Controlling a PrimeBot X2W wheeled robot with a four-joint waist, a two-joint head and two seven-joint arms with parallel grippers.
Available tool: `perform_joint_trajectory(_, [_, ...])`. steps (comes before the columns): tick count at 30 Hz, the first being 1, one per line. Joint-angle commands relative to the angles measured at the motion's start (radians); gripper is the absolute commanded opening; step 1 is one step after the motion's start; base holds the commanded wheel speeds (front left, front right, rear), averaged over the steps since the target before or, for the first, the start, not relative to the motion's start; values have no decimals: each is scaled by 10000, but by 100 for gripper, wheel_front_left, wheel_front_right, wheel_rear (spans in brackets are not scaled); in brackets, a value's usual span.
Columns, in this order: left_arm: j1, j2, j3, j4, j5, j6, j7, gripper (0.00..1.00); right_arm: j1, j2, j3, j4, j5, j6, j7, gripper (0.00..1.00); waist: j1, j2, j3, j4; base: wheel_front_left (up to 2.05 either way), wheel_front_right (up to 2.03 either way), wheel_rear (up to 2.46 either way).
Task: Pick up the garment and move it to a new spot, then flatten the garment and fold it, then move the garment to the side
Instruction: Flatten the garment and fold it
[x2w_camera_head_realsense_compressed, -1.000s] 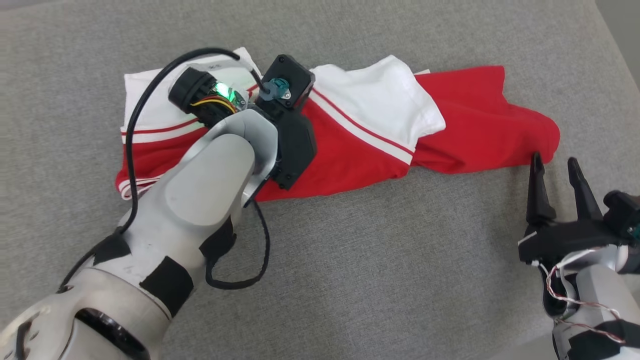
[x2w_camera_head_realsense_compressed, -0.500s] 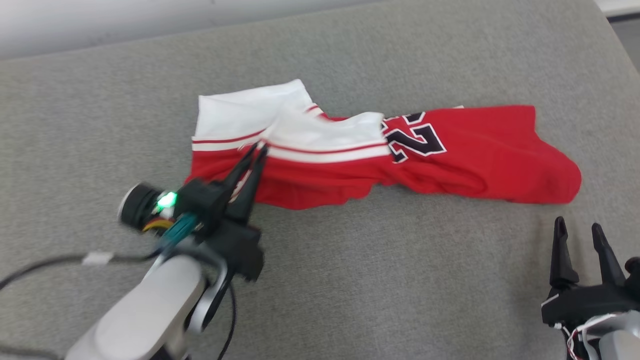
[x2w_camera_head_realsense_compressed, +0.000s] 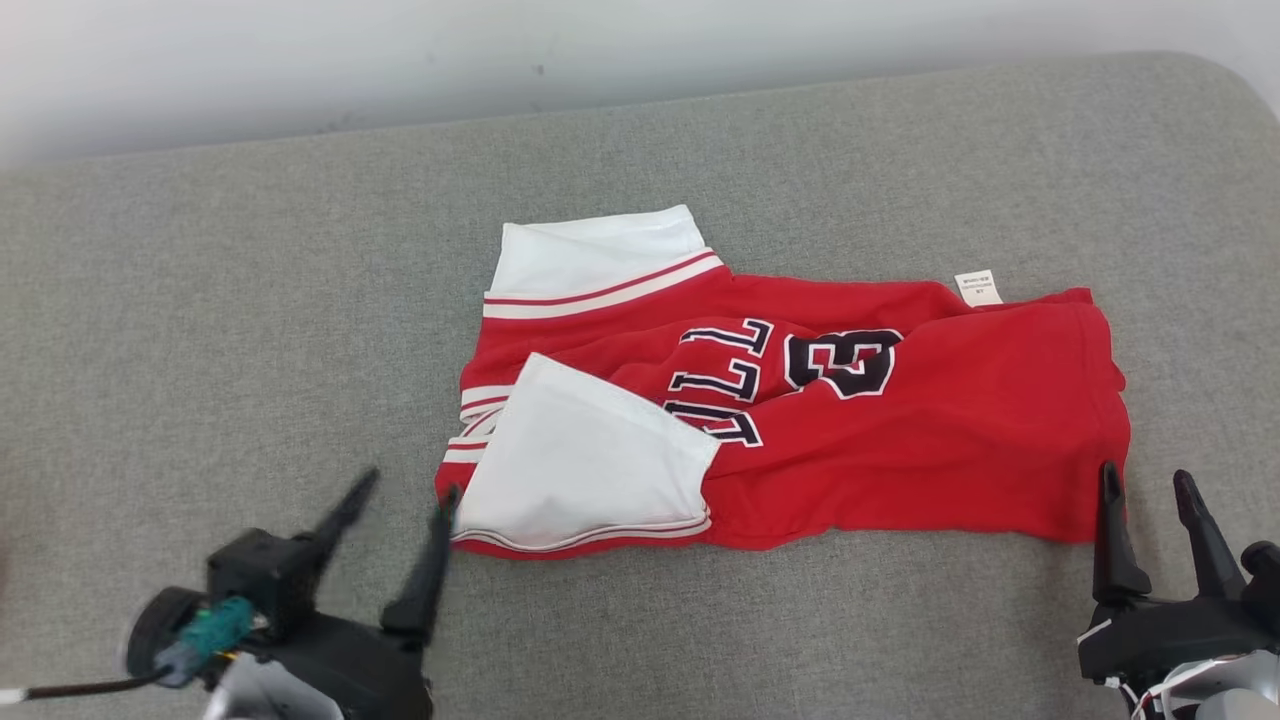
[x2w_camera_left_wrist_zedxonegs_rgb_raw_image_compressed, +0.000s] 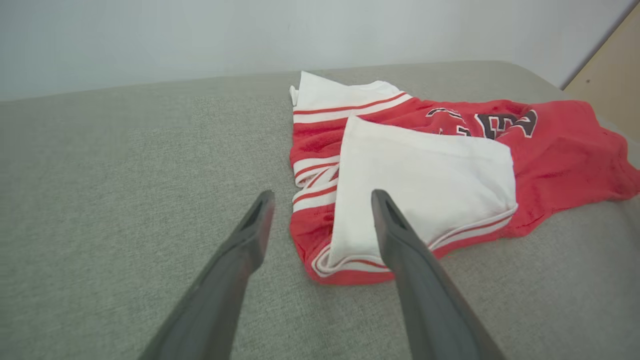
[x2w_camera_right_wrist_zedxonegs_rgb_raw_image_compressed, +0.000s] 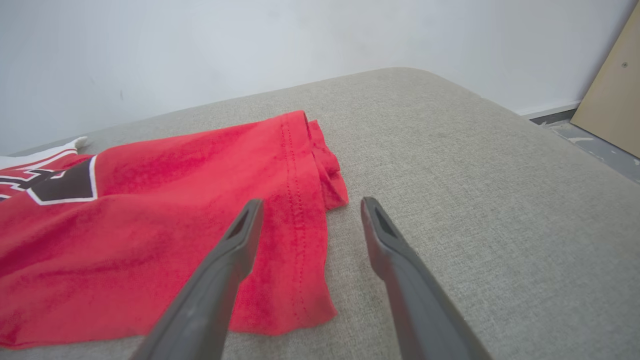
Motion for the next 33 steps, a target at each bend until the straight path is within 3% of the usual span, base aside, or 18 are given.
perform_joint_trajectory(1, [33, 234, 271, -231, 196, 271, -145, 100, -82, -43, 76, -35, 75, -10, -9, 100, 3, 1, 43, -5, 0, 0, 0])
perform_joint_trajectory(3, [-78, 260, 439, -549, 325, 429, -339, 100, -66, -51, 169, -64, 114, -10, -9, 100, 3, 1, 87, -31, 0, 0, 0])
perform_joint_trajectory(6, [-189, 289, 367, -600, 448, 283, -389, 100, 21, -42, 225, -88, 130, -10, -9, 100, 3, 1, 118, -45, 0, 0, 0])
perform_joint_trajectory(10, [-844, -63, -100, 119, 495, -415, -307, 100, 103, -3, 341, -10, 221, -10, -7, 100, 3, 1, 227, -101, 0, 0, 0])
perform_joint_trajectory(15, [-2093, -968, -651, 1833, 652, -1300, -197, 100, 32, -29, 482, -31, 256, -10, -7, 100, 3, 1, 456, -233, 0, 0, 0])
perform_joint_trajectory(21, [-3536, -1765, -1003, 3890, 645, -2013, 373, 100, -227, -117, 618, -45, 288, -10, -9, 100, 3, 1, 735, -530, 0, 0, 0])
perform_joint_trajectory(27, [-4292, -1880, -1211, 5218, 626, -2292, 1200, 100, -328, -50, 640, -68, 261, -10, -9, 100, 3, 1, 887, -805, 0, 0, 0])
perform_joint_trajectory(33, [-4101, -1907, -1242, 5290, 281, -2319, 1545, 100, -204, -13, 495, -45, 240, -10, -9, 100, 3, 1, 854, -889, 0, 0, 0])
